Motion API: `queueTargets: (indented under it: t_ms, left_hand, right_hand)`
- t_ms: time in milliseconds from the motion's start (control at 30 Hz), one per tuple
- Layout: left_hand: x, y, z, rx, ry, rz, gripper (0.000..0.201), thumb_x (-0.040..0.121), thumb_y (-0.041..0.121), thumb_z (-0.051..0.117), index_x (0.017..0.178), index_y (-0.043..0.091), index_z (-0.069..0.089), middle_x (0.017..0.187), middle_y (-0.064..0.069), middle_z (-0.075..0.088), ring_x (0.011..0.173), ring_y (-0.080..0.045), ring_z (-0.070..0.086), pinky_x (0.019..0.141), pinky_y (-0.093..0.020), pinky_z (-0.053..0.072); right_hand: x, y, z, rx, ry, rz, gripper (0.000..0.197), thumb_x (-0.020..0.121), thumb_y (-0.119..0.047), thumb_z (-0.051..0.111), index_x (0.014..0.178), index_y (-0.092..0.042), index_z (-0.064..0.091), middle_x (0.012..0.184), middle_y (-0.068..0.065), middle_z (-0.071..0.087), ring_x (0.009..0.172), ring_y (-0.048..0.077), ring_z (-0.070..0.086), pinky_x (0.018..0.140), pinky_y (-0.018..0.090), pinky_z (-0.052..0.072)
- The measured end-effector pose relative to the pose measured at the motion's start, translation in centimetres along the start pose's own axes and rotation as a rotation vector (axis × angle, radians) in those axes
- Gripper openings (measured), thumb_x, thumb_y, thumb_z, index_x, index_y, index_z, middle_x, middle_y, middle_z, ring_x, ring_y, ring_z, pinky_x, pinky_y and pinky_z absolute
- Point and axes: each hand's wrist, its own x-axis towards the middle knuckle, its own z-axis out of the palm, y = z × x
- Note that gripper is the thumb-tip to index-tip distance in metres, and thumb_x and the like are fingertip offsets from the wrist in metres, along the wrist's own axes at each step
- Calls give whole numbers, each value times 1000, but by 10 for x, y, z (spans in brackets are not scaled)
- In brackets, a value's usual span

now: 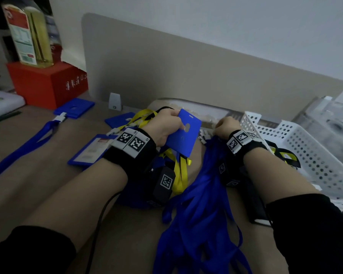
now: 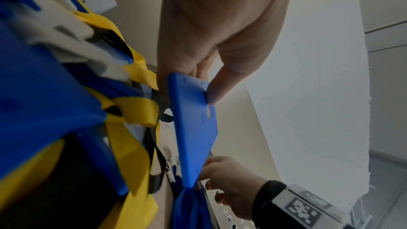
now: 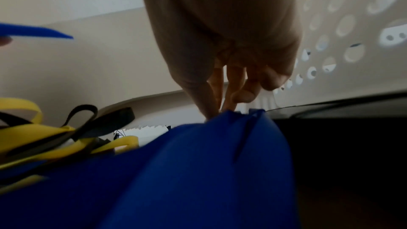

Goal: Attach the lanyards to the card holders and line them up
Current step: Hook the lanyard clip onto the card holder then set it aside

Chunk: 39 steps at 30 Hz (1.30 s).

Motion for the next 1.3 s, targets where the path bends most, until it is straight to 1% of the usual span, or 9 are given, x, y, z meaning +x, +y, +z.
queueTargets:
  t_ms: [200,300,400,567,667,800,1000,1200,1300]
  left_hand:
    - [-11,3,-2,16,-6,16,30,89,-13,43,83,10,60,88,-11,63,81,-27,61,79,-41,54]
    - [-16,1,-4,12,0,29,25,90,-12,42,96,5,60,91,-14,61,76,-25,60,68,-31,51]
    - [-25,2,-4,9,15,52,24,91,-9,39,100,6,56,92,-17,57,73,-24,57,63,-26,46]
    - [-49,6,-5,-70,24,41,34,93,-5,34,64,11,40,45,-3,44,30,-11,42,36,-11,33]
    - [-60,3,-8,-52,-2,29,33,93,6,44,61,15,40,43,1,37,36,-15,34,37,-13,26]
    - [-77,2,-11,-119,-107,-11,15,98,18,44,84,14,49,43,4,41,34,-9,31,36,-18,22]
    - [-86,-4,-11,-130,-223,31,35,100,24,36,72,10,52,45,3,43,35,-7,31,35,-18,24]
    - [-89,-15,-16,-60,-69,235,31,101,22,46,73,10,56,53,0,47,37,-8,38,36,-17,30]
    - [-88,-18,-18,-22,-1,274,27,99,18,49,75,10,57,47,5,51,34,-3,42,37,-14,33]
  right_hand:
    - [-22,-3,-12,217,126,-30,15,88,-22,57,89,-10,65,82,9,63,83,26,62,76,31,47]
    - [-38,-11,-19,626,110,-37,4,75,-14,61,74,-13,58,75,12,62,75,28,61,60,32,45]
    - [-61,-19,-27,988,51,-101,18,83,-1,55,74,-14,47,78,12,63,62,23,60,41,22,37]
    - [-108,-32,-34,1166,-81,-196,21,95,-2,42,85,-12,57,70,-1,53,42,5,41,37,16,26]
    - [-134,-35,-31,1306,-261,-135,22,100,-7,35,88,-15,52,70,-4,48,38,3,35,35,15,25]
    - [-163,-40,-24,1416,-402,-146,17,101,-11,36,94,-15,51,67,-3,47,37,3,33,33,15,27]
    - [-193,-58,-17,1476,-493,-229,23,100,-8,37,87,-9,56,65,-2,45,38,2,31,33,11,27]
    - [-203,-69,-15,1473,-479,-290,22,101,-5,35,89,-5,54,53,-1,51,37,2,47,32,11,29]
    - [-198,-70,-9,1440,-451,-242,14,101,-9,39,95,-10,52,51,-3,54,35,4,41,29,13,24]
